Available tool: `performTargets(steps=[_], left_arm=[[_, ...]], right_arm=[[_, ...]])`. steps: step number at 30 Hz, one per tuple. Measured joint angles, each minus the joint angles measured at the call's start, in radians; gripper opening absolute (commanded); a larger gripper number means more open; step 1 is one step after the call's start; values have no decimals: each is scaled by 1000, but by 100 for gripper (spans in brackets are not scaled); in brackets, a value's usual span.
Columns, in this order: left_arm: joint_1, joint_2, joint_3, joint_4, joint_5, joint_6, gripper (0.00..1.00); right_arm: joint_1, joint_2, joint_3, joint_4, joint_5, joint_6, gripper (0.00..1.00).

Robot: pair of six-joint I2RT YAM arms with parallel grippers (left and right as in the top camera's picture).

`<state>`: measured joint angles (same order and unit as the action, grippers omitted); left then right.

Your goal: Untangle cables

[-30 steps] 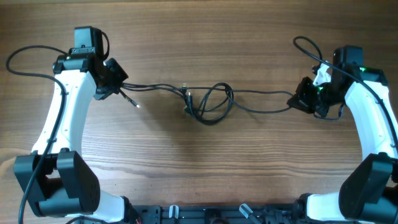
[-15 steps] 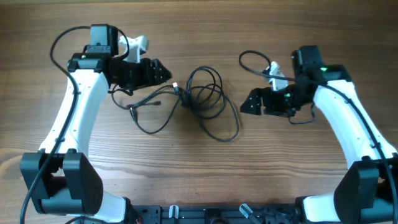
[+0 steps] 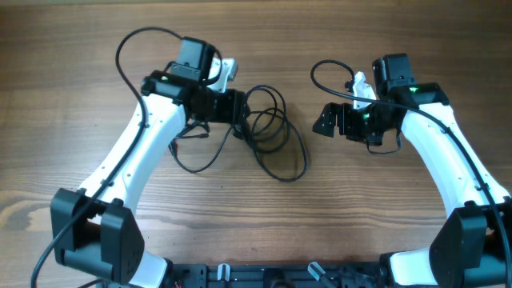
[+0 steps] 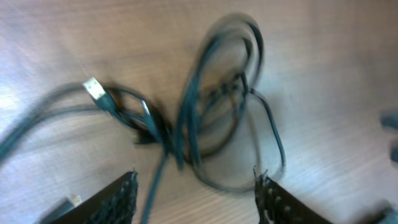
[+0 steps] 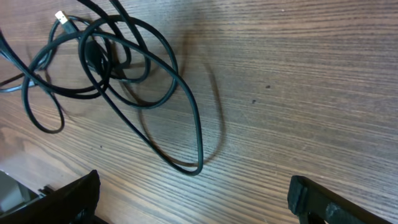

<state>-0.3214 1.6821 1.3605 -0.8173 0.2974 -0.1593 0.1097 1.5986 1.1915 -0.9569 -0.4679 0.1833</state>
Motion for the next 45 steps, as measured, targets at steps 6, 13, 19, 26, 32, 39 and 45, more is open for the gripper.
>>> performTargets(steps=[6, 13, 19, 26, 32, 39, 45], left_arm=[[21, 113, 0, 62, -94, -63, 43], [22, 150, 0, 71, 1, -37, 36], [53, 150, 0, 126, 132, -33, 52], [98, 151, 0, 75, 177, -3, 47], [77, 205, -8, 86, 171, 5, 40], [47, 213, -13, 117, 164, 8, 31], [6, 213, -13, 122, 159, 10, 25]], right_arm=[[0, 0, 0, -7, 2, 0, 100], [0, 0, 0, -7, 2, 0, 100], [0, 0, 0, -6, 2, 0, 100], [0, 0, 0, -4, 2, 0, 100], [0, 0, 0, -6, 2, 0, 99], [0, 0, 0, -2, 2, 11, 100], [0, 0, 0, 2, 2, 38, 100]])
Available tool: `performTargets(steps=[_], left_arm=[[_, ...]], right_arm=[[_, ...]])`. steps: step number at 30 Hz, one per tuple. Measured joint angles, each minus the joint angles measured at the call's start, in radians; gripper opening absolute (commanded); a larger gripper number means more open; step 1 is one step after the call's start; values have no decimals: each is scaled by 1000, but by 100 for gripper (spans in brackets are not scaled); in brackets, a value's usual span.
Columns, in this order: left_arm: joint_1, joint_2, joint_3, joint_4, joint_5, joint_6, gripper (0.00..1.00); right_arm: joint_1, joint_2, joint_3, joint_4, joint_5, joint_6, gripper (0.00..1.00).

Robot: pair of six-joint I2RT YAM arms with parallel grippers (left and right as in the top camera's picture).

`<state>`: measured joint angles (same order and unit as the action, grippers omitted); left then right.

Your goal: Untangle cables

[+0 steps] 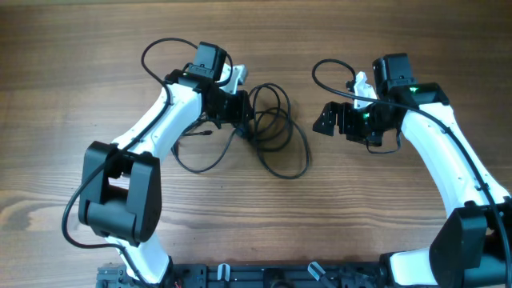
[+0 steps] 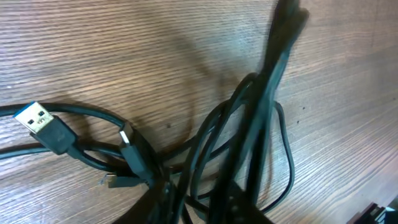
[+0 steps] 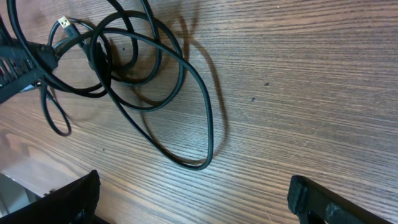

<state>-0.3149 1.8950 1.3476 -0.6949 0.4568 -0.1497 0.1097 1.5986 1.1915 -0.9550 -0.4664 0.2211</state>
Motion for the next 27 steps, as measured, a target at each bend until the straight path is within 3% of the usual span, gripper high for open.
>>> performTargets(steps=[4, 13, 15, 20, 22, 24, 25, 27], left_arm=[[-10, 0, 0, 2, -3, 1, 31], [-45, 3, 0, 53, -60, 2, 23], [-45, 4, 0, 65, -65, 2, 4], [-45, 5, 0, 83, -93, -2, 4], [-45, -6, 36, 21, -89, -13, 4], [-45, -44, 89, -44, -88, -33, 4], [-45, -97, 140, -75, -89, -56, 4], [-45, -261, 225, -85, -84, -113, 4]], right_arm=[[0, 0, 0, -2, 0, 3, 100], [0, 0, -11, -4, 1, 3, 100], [0, 0, -11, -5, 1, 3, 100], [0, 0, -11, -5, 4, 3, 99], [0, 0, -11, 0, 4, 3, 97], [0, 0, -12, 11, 2, 6, 85], [0, 0, -12, 25, -10, 10, 80], [0, 0, -15, 79, -72, 6, 80]])
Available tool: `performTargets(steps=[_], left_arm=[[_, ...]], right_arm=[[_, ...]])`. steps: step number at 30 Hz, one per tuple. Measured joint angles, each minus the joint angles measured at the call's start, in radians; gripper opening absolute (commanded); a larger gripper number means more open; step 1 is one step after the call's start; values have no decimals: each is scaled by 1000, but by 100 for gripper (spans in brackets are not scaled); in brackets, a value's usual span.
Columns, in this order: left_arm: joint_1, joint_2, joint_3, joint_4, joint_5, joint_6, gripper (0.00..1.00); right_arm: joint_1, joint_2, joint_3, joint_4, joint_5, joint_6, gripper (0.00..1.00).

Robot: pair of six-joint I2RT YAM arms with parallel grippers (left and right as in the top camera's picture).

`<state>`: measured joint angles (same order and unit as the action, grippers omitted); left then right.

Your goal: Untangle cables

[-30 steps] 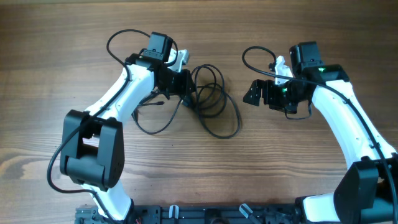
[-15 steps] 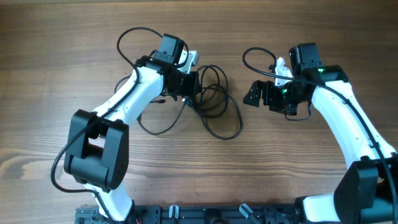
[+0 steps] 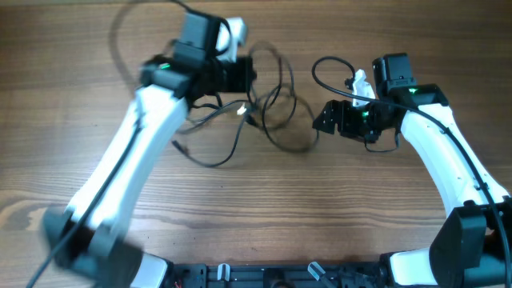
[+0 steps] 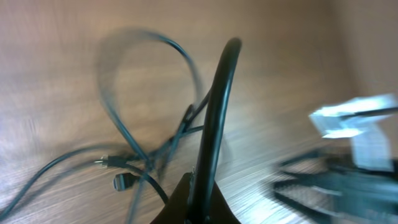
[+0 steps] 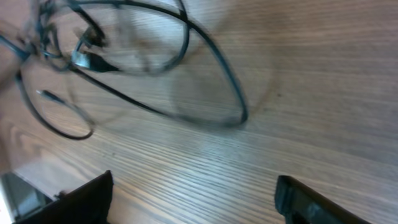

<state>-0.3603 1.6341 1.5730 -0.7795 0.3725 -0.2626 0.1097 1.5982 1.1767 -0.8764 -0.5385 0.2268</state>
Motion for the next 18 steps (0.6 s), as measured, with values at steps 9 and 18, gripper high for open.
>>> performTargets(steps=[9, 18], left_arm=[[0, -227, 33, 101, 100, -258, 4], [0, -428, 82, 58, 208, -549, 4]], right_arm=[[0, -153, -6, 111, -169, 67, 82], [0, -153, -6, 216, -270, 157, 81]])
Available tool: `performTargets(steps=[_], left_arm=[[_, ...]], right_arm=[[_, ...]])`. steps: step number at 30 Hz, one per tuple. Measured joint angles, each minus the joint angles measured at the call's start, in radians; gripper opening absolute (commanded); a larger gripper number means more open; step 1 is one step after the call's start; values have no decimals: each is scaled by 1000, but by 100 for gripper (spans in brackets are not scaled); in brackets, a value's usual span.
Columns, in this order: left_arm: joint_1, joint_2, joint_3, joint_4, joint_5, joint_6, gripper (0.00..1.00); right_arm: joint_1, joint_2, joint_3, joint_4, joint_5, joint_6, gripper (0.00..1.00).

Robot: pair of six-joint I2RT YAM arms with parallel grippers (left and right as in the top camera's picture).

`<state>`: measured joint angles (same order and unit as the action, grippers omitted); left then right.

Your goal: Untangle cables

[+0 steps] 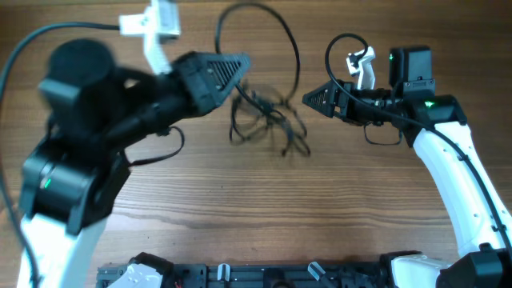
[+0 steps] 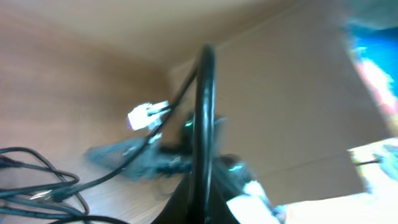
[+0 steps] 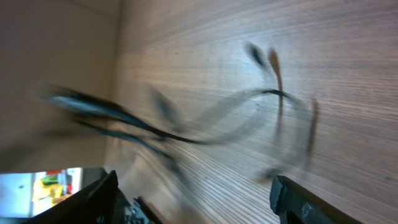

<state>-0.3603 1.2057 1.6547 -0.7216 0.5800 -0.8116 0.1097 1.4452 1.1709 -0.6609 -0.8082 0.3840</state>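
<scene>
A tangle of black cables [image 1: 268, 120] dangles below my left gripper [image 1: 240, 62], which is raised high above the table and shut on one strand. That strand [image 2: 203, 106] runs straight up between the jaws in the left wrist view, where my left gripper [image 2: 199, 202] is closed around it. Above, a big cable loop [image 1: 294, 48] arcs toward the table's far edge. Right of the tangle, my right gripper [image 1: 310, 98] points at it with fingers wide apart and nothing between them. In the right wrist view my right gripper [image 3: 193, 199] is open, and the cables [image 3: 161, 127] are a blur.
The wooden table [image 1: 264, 208] lies under everything. The right arm's own wire loop [image 1: 340, 48] curls by its wrist. A white fitting [image 1: 152, 20] sits on the raised left arm. A black rail [image 1: 264, 276] runs along the front edge.
My left arm is much higher, and the tangle held by one strand has bunched up under it. My right gripper has shifted a little up and tilted, still open.
My left gripper first hovered open over the tangle spread on the table. Then it was down in the tangle, closed on strands. After that it held a strand lifted, and now the bundle hangs from it high up. My right gripper stayed open beside it.
</scene>
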Motion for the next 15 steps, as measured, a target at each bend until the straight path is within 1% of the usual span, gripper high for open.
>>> performTargets(steps=[1, 2, 3, 5, 6, 7, 10, 13, 15], left_arm=[[0, 41, -1, -61, 10, 32, 4], [0, 92, -3, -86, 30, 62, 4], [0, 189, -16, -90, 89, 105, 4], [0, 249, -26, -50, 164, 130, 4], [0, 269, -27, 1, 213, 141, 4], [0, 274, -27, 37, 256, 149, 4], [2, 273, -27, 89, 310, 157, 4], [40, 273, -27, 79, 325, 160, 4], [80, 273, -27, 109, 327, 159, 4]], right_arm=[[0, 0, 0, 12, -13, 14, 81], [0, 0, 0, 16, -23, 29, 81], [0, 0, 0, 19, -27, 40, 81], [0, 0, 0, 20, -30, 47, 81], [0, 0, 0, 19, -31, 50, 81], [0, 0, 0, 19, -31, 50, 81], [0, 0, 0, 14, -29, 49, 81], [0, 0, 0, -19, -8, 49, 81], [0, 0, 0, -46, 21, 50, 81]])
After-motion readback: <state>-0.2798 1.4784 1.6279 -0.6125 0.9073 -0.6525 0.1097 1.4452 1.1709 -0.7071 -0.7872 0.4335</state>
